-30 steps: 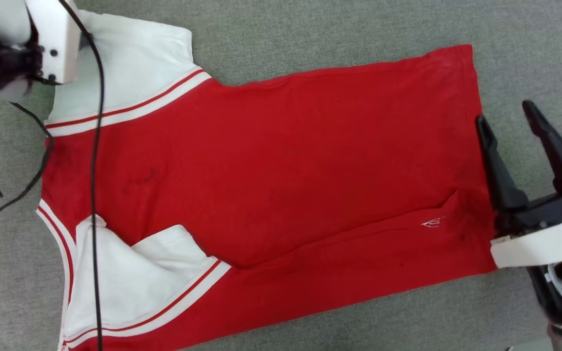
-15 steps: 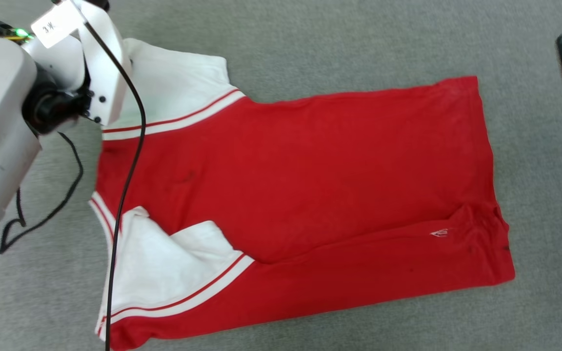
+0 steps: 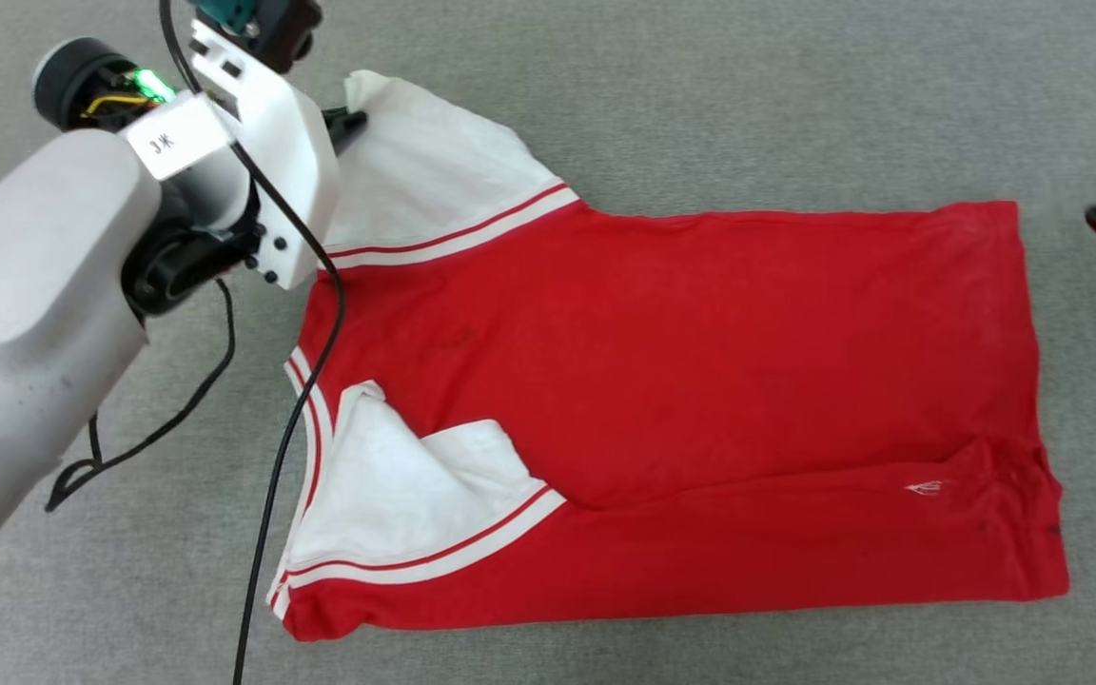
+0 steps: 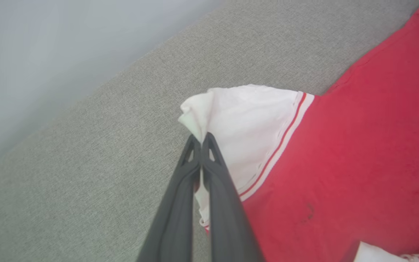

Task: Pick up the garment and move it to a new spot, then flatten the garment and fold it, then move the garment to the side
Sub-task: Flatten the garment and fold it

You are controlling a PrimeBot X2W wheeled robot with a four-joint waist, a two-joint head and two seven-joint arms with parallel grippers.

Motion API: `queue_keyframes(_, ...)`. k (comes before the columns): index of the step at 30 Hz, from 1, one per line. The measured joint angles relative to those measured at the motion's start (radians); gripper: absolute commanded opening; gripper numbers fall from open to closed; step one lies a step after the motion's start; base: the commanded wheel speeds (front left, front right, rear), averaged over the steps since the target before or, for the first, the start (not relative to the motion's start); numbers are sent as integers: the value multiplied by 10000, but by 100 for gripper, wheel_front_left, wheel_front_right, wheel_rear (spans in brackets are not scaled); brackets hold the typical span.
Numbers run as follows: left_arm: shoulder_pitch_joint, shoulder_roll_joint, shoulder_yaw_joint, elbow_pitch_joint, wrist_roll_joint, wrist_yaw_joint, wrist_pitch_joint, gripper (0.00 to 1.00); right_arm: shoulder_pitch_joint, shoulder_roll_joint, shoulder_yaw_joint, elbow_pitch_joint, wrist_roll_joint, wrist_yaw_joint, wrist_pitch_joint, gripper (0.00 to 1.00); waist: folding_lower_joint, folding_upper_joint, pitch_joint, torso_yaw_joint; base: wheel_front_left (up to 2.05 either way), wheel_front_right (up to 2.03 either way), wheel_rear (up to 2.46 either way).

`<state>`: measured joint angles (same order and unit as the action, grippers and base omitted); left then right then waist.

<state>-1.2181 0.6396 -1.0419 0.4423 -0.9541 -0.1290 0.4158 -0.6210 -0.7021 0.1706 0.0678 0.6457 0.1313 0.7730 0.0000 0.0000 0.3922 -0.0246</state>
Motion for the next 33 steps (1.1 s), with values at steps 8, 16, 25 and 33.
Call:
queue_keyframes(8,200,71,146,-997,165,313,-677,0,-901,-102,853,1160,188,-2,1267,100,0,0,341,374,0,0,0)
queue_keyframes(16,348,199,259,-1730,272,606,-1093,0,-1642,320,1419,2623,-238,-2,1064,100,0,0,880,694,0,0,0)
queue_keyframes(25,561,311,336,-1969,341,807,-1473,0,-1840,393,2186,3730,-104,-25,360,35,-2,0,1275,913,0,0,0)
queue_keyframes(33,971,403,418,-1689,150,855,-1845,0,-1902,483,2840,3898,265,-4,-1072,0,0,0,859,718,0,0,0)
